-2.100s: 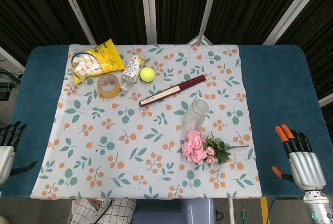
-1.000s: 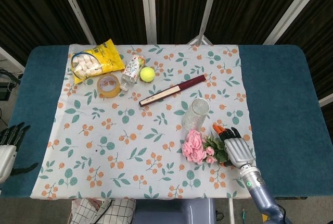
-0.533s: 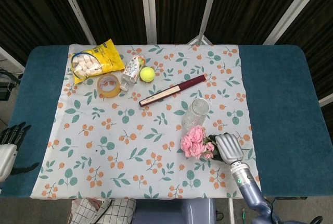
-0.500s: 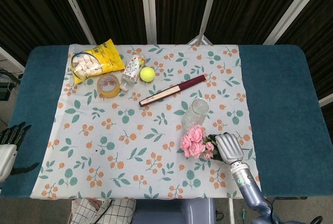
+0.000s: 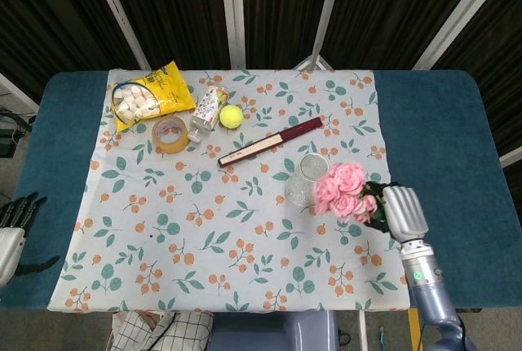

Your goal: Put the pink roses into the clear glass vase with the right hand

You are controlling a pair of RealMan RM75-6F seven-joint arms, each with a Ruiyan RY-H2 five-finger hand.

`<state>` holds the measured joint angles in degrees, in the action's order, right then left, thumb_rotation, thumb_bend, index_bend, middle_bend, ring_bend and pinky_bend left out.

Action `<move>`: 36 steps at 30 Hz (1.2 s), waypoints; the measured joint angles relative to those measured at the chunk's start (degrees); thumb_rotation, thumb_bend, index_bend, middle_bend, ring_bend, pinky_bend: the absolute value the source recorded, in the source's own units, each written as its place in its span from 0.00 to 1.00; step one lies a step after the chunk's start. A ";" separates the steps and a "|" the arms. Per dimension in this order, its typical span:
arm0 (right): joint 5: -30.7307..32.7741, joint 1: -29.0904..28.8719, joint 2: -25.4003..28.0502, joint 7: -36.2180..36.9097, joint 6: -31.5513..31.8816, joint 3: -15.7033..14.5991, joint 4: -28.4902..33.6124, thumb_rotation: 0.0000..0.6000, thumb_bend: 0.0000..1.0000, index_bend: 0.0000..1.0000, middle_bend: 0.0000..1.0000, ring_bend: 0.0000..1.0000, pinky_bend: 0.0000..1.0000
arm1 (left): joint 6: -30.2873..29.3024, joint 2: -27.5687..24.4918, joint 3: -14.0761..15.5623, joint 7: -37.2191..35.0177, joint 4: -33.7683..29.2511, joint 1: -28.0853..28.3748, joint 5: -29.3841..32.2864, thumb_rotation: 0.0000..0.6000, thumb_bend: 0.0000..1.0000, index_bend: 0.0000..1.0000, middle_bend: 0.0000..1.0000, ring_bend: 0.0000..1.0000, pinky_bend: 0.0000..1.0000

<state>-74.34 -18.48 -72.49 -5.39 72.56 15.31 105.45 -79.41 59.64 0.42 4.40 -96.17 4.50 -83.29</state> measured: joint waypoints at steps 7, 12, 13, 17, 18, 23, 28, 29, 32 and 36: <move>9.44 0.73 4.53 11.13 2.97 10.98 4.10 1.00 0.49 0.65 0.60 0.60 0.47 | -0.44 0.76 -0.10 1.88 -0.03 -0.08 0.21 1.00 0.00 0.00 0.00 0.00 0.00; 18.48 0.41 5.65 21.48 3.74 19.70 7.77 1.00 0.50 0.65 0.60 0.60 0.47 | -0.01 1.08 -0.15 3.03 -0.28 0.17 0.57 1.00 0.00 0.00 0.00 0.00 0.00; 20.18 0.24 5.76 23.15 3.67 21.14 8.55 1.00 0.50 0.65 0.60 0.60 0.47 | 0.17 1.13 -0.17 3.32 -0.36 0.25 0.73 1.00 0.00 0.00 0.00 0.00 0.00; 25.03 -1.93 4.90 28.05 3.23 25.67 11.26 1.00 0.50 0.65 0.60 0.60 0.47 | 0.68 1.19 -0.24 4.07 -0.62 0.55 1.09 1.00 0.00 0.00 0.00 0.00 0.00; 25.33 -2.41 4.30 28.53 3.24 25.94 11.40 1.00 0.50 0.65 0.60 0.60 0.47 | 0.79 1.18 -0.24 4.16 -0.67 0.58 1.18 1.00 0.00 0.00 0.00 0.00 0.00; 27.33 -5.93 -1.02 30.90 4.17 27.33 11.05 1.00 0.49 0.65 0.60 0.60 0.47 | 1.62 0.92 -0.20 4.46 -0.92 0.85 1.84 1.00 0.00 0.00 0.00 0.00 0.00; 28.73 -10.14 -7.02 31.30 5.35 27.24 8.74 1.00 0.49 0.65 0.60 0.60 0.47 | 2.08 0.72 -0.25 4.50 -0.75 1.06 2.31 1.00 0.00 0.00 0.00 0.00 0.00; 29.01 -11.15 -8.43 31.28 5.51 27.08 8.04 1.00 0.50 0.65 0.60 0.60 0.47 | 2.16 0.66 -0.27 4.29 -0.76 1.07 2.43 1.00 0.00 0.00 0.00 0.00 0.00; 29.35 -13.71 -11.73 30.87 5.82 26.53 6.16 1.00 0.50 0.65 0.60 0.60 0.47 | 2.78 0.30 -0.24 3.54 -0.88 1.14 2.89 1.00 0.00 0.00 0.00 0.00 0.00; 29.34 -16.71 -15.43 30.07 6.14 25.84 3.88 1.00 0.49 0.65 0.60 0.60 0.47 | 3.39 -0.14 0.01 3.19 -0.96 1.34 2.83 1.00 0.00 0.00 0.00 0.00 0.00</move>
<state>-45.01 -35.19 -87.91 24.68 78.70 41.15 109.33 -76.02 59.50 0.43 7.59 -97.12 5.85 -80.46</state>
